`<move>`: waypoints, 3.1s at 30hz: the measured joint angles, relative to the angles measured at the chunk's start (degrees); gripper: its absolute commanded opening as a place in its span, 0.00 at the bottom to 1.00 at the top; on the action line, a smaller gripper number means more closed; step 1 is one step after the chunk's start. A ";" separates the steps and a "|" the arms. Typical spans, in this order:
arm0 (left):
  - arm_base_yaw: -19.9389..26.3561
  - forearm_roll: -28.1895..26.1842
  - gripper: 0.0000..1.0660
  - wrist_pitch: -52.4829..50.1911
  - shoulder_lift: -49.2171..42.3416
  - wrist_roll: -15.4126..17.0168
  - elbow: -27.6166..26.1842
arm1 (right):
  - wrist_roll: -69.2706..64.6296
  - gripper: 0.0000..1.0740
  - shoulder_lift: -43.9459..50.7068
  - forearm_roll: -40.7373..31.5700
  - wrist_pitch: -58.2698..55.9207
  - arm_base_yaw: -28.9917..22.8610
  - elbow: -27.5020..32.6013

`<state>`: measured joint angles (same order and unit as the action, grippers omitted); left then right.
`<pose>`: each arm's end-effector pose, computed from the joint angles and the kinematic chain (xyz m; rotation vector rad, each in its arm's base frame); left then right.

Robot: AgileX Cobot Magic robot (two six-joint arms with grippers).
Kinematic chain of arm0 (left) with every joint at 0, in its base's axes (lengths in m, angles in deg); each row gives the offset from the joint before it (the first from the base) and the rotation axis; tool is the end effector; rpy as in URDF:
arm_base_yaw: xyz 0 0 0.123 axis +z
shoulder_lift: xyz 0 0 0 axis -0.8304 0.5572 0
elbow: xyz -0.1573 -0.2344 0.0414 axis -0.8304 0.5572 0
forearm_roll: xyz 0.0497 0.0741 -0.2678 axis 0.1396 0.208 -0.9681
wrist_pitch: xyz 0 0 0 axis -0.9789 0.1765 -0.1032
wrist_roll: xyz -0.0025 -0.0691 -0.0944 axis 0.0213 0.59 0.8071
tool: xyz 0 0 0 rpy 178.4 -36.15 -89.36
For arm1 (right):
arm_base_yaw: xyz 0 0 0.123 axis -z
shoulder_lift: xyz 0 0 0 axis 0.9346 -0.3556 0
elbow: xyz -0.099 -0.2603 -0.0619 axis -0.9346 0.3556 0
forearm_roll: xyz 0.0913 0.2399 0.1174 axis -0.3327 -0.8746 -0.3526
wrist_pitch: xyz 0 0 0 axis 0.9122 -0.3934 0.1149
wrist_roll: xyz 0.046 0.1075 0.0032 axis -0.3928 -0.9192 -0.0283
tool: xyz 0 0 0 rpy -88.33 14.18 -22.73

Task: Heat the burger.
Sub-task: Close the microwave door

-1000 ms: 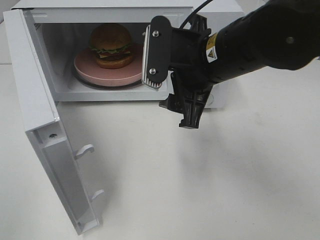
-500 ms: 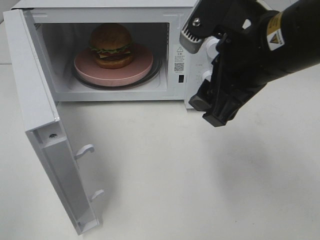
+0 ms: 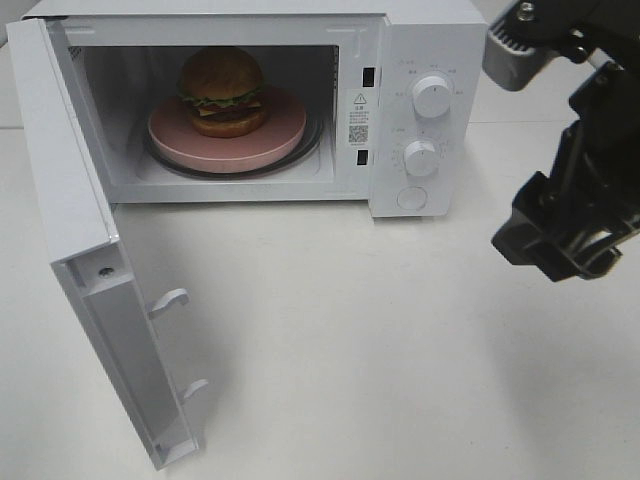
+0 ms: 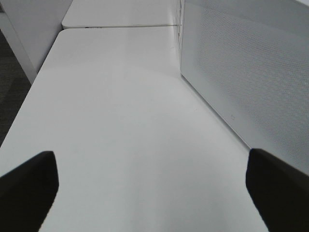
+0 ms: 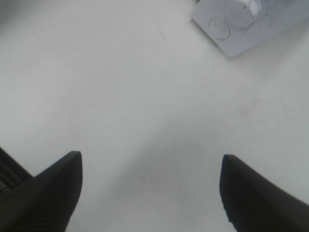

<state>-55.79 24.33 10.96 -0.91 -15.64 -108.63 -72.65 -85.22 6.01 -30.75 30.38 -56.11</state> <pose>0.0448 0.0003 0.2823 0.0536 2.0230 0.0413 0.2139 0.1458 0.2757 -0.8933 2.3920 0.0022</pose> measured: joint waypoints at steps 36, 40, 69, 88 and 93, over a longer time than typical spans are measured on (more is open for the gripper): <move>0.00 0.00 0.92 -0.06 0.00 0.00 0.00 | -4.47 0.71 26.47 -5.44 -10.66 17.42 14.50; 0.00 0.00 0.92 -0.06 0.00 0.00 0.00 | -4.24 0.71 34.03 -7.22 -11.69 23.61 15.99; 0.00 0.00 0.92 -0.06 0.00 0.00 0.00 | 1.15 0.71 65.15 -13.06 -9.51 44.92 22.35; 0.00 0.00 0.92 -0.06 0.00 0.00 0.00 | 1.15 0.71 65.15 -13.06 -9.51 45.15 22.35; 0.00 0.00 0.92 -0.06 0.00 0.00 0.00 | 1.09 0.71 65.15 -13.06 -9.51 44.40 22.35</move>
<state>-55.79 24.33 10.90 -0.91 -15.64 -108.63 -71.57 -20.08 -7.05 -40.26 74.79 -33.76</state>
